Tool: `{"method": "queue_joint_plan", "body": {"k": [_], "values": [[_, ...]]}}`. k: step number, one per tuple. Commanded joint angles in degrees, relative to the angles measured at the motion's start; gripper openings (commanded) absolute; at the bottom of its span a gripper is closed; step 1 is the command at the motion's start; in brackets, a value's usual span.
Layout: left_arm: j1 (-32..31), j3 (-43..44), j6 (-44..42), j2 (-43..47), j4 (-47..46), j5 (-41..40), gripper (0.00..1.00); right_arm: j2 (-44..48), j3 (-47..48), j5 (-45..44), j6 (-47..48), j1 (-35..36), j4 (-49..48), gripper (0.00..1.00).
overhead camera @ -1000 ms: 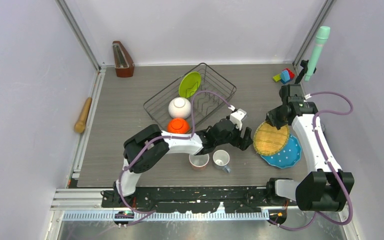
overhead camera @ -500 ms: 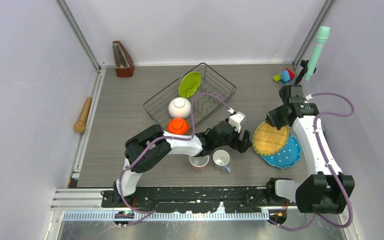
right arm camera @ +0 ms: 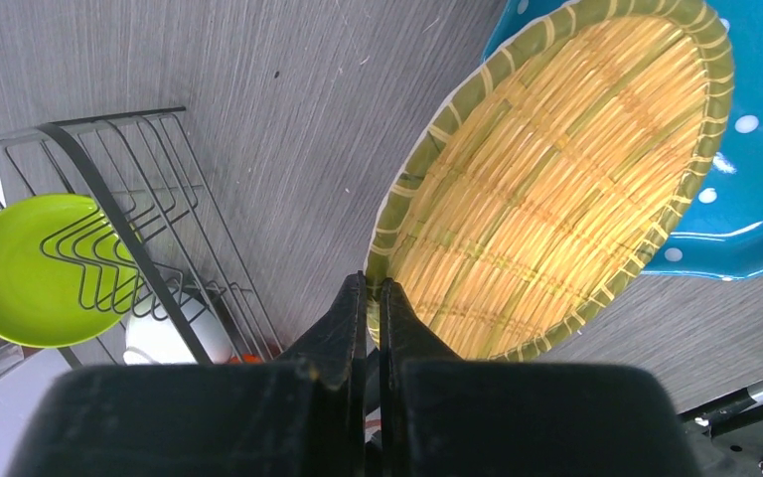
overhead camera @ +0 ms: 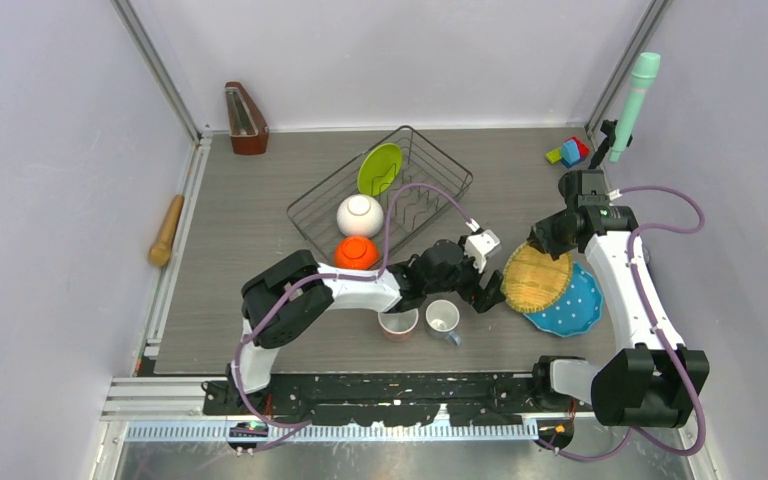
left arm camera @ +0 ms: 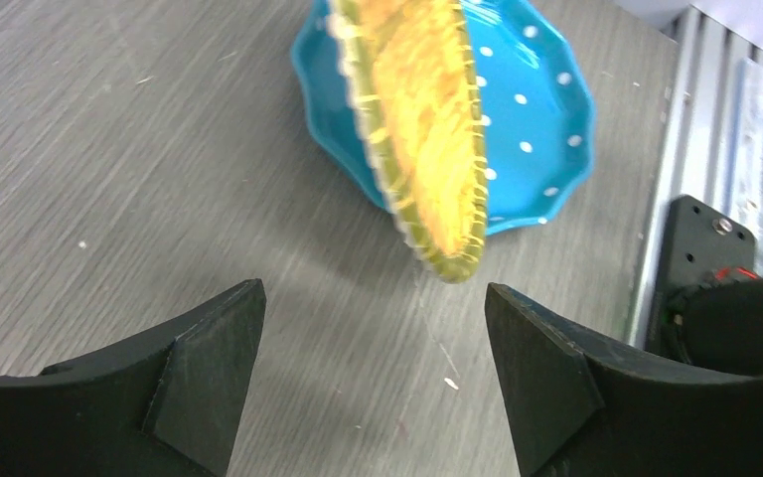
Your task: Load the mixed dishes into the dish rack
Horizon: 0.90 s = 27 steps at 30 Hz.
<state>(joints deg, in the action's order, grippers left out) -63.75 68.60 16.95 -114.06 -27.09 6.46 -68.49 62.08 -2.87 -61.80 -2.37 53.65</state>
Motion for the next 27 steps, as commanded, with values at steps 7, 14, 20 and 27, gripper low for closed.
{"method": "queue_joint_plan", "body": {"k": [7,14,20,27], "values": [[0.0,3.4,-3.8,3.2,0.1,9.7,0.89,0.7,1.2,4.2,0.6,-0.5,-0.2,0.00],[3.2,5.1,5.6,1.0,-4.3,12.1,0.88,1.1,0.0,6.8,1.5,-1.2,0.2,0.00],[3.3,11.5,5.9,-2.2,4.5,8.0,0.79,2.1,-2.3,8.2,0.1,-1.2,-1.4,0.00],[3.3,15.1,8.5,-5.8,5.4,6.8,0.50,2.9,-2.3,8.2,-0.5,-1.2,-1.7,0.00]]}}
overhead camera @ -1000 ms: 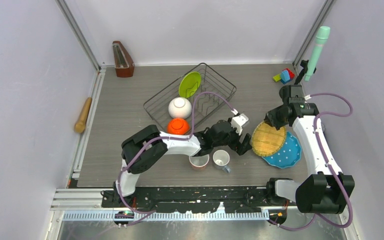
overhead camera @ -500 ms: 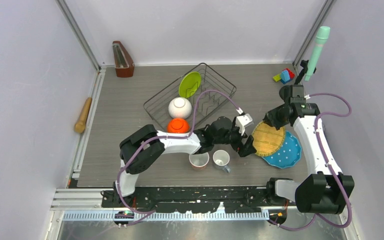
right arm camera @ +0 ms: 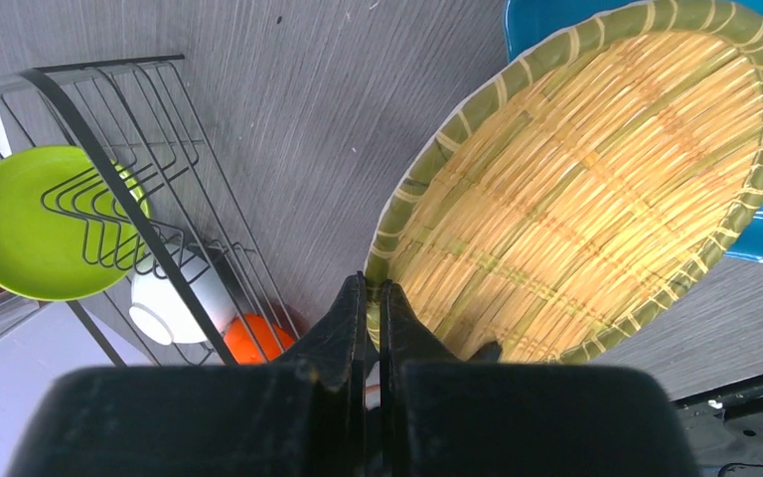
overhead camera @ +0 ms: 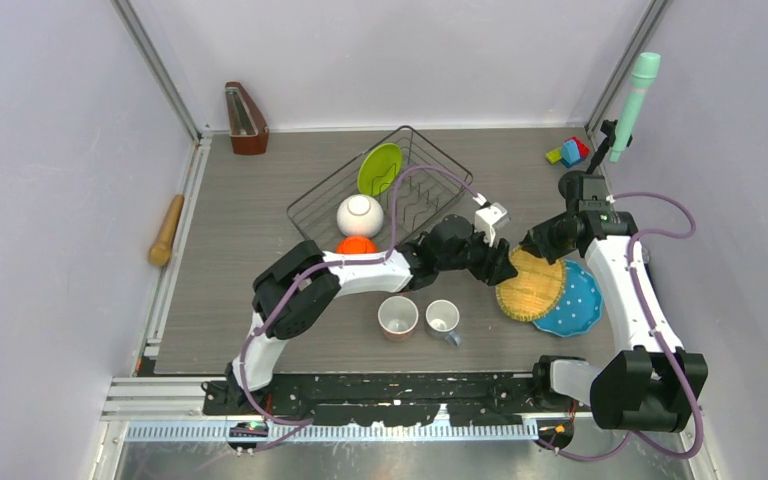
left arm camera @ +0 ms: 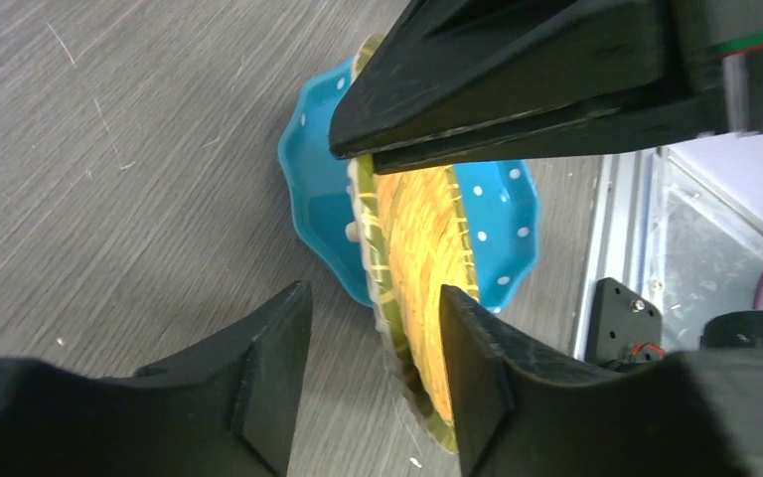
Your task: Load the mixed dishes into the dish rack
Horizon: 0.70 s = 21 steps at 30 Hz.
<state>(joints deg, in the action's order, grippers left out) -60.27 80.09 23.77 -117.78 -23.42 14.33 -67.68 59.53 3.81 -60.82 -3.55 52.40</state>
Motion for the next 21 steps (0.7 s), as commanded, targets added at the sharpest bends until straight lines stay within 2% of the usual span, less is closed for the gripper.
{"method": "queue_joint_plan", "body": {"k": [1,4,6,7,9,10,11,12,14,21], "values": [[-0.2,4.0,1.8,-2.3,2.2,-1.1,0.45,2.1,0.2,1.5,-1.6,-0.1,-0.5,0.00],[-0.2,4.9,1.9,-2.7,3.4,-1.1,0.26,2.2,0.4,1.4,-1.6,-0.1,-0.5,0.00],[-0.2,5.0,2.0,-2.5,3.8,-1.0,0.07,2.3,0.5,1.1,-1.6,-0.1,-0.5,0.00],[-0.2,4.9,1.9,-2.4,3.8,-0.9,0.00,2.4,0.5,1.0,-1.4,-0.1,-0.5,0.00],[-0.2,4.6,2.0,-1.5,3.5,-0.9,0.00,2.4,1.0,0.7,-0.6,-0.1,-0.5,0.13],[-0.1,4.3,1.9,-1.0,3.5,-1.0,0.00,2.4,1.7,0.3,-0.3,-0.2,-0.4,0.30],[-0.2,4.2,1.9,-0.3,3.6,-1.4,0.00,2.4,2.2,-0.1,0.4,-0.3,-0.1,0.41],[-0.1,4.1,2.0,0.5,4.0,-1.7,0.00,2.6,3.6,-1.8,1.1,-0.3,1.0,0.58],[0.2,4.5,2.3,2.7,5.4,-2.3,0.00,3.1,6.4,-6.0,2.6,-0.3,2.7,0.70],[3.1,8.2,2.6,8.9,13.7,-3.1,0.00,7.0,14.7,-18.5,6.8,-0.3,4.8,0.76]]}}
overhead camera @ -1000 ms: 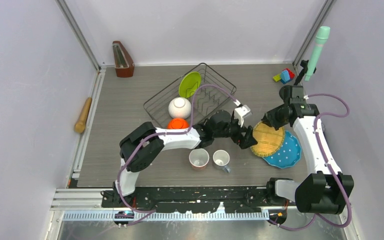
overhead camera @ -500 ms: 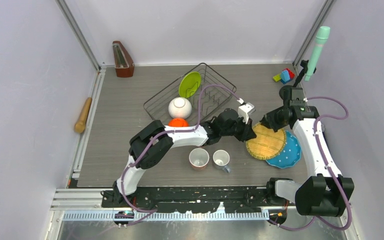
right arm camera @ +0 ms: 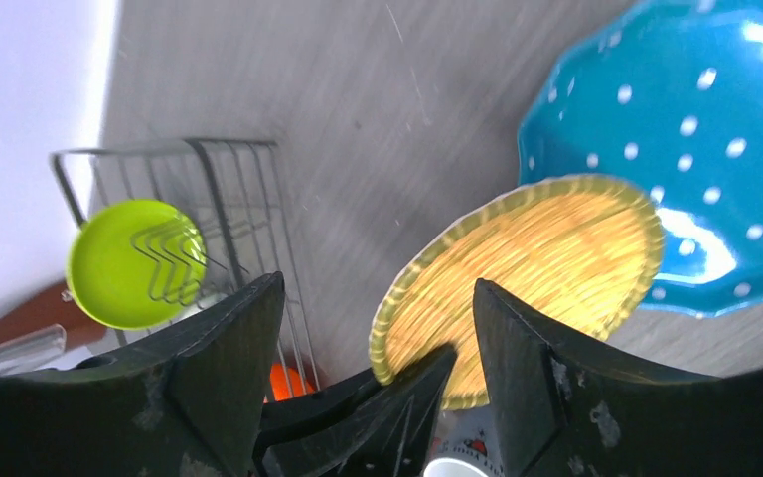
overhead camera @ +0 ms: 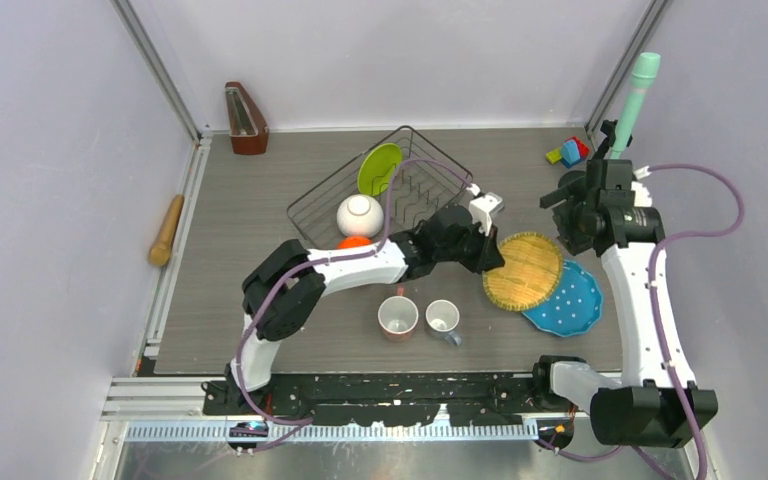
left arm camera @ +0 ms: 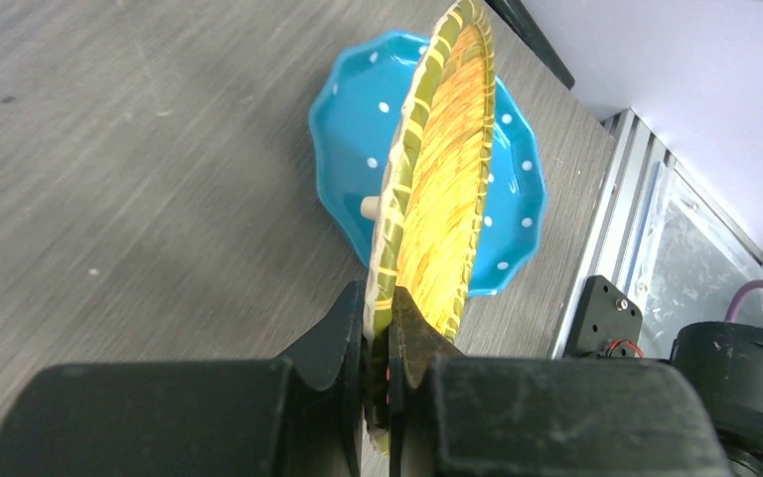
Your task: Load the mixed dishes into the dish rack
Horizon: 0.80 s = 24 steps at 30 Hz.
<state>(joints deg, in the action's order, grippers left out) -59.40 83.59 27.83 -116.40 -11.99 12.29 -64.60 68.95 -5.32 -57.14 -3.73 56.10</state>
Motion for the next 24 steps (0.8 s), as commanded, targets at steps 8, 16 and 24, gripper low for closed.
{"method": "queue_joint_plan", "body": {"k": [8,16,24], "values": [[7.3,11.9,-15.3,13.8,18.0,-8.8,0.00,8.5,5.5,-14.0,5.4,-0.1,-0.6,0.77],[10.4,15.3,-39.4,18.5,24.4,-26.1,0.00,9.3,3.4,-10.0,5.1,-0.1,-3.0,0.76],[16.8,9.5,-54.5,19.1,16.1,-31.5,0.00,10.5,0.6,-5.6,5.4,-0.1,-7.0,0.75]]}}
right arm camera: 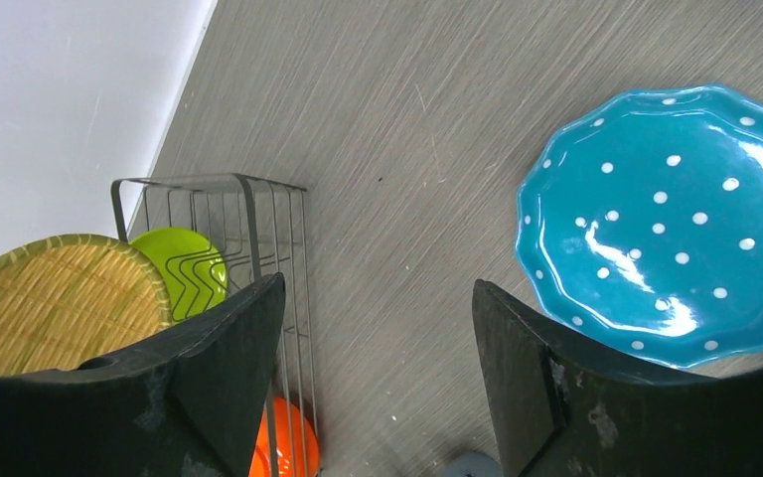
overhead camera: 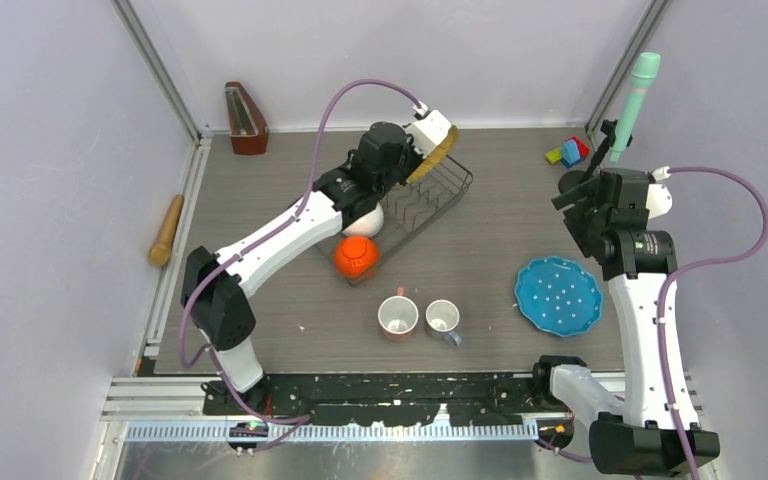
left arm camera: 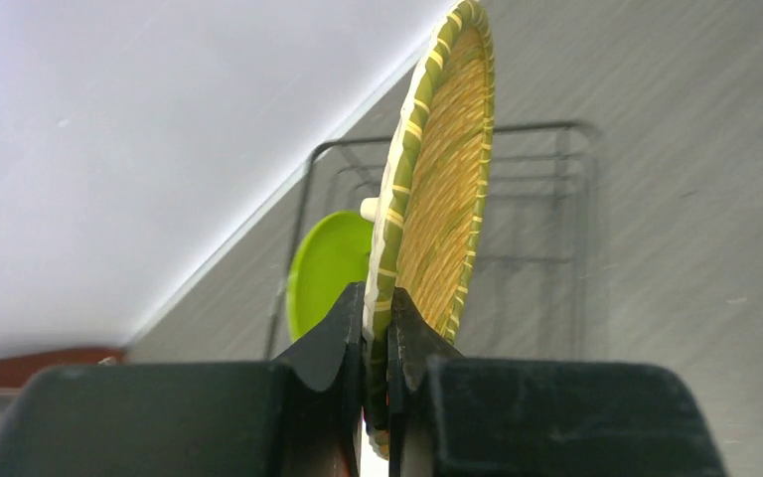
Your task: Load the mixed dishes into the dish rack
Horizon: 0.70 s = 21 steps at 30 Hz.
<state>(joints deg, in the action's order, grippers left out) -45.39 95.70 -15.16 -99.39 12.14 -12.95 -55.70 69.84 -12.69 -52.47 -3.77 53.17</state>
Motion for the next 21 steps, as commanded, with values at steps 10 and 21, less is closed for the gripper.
{"method": "queue_joint_plan", "body": {"k": [10,21], "values": [[7.4,-3.5,-15.4,-0.9,-11.8,-6.3,0.00,0.9,-0.1,2.2,0.6,-0.1,-4.2,0.74],[8.8,-5.5,-10.0,-0.7,-10.7,-2.9,0.00,0.2,-1.2,3.0,0.4,0.0,-4.9,0.73]]}}
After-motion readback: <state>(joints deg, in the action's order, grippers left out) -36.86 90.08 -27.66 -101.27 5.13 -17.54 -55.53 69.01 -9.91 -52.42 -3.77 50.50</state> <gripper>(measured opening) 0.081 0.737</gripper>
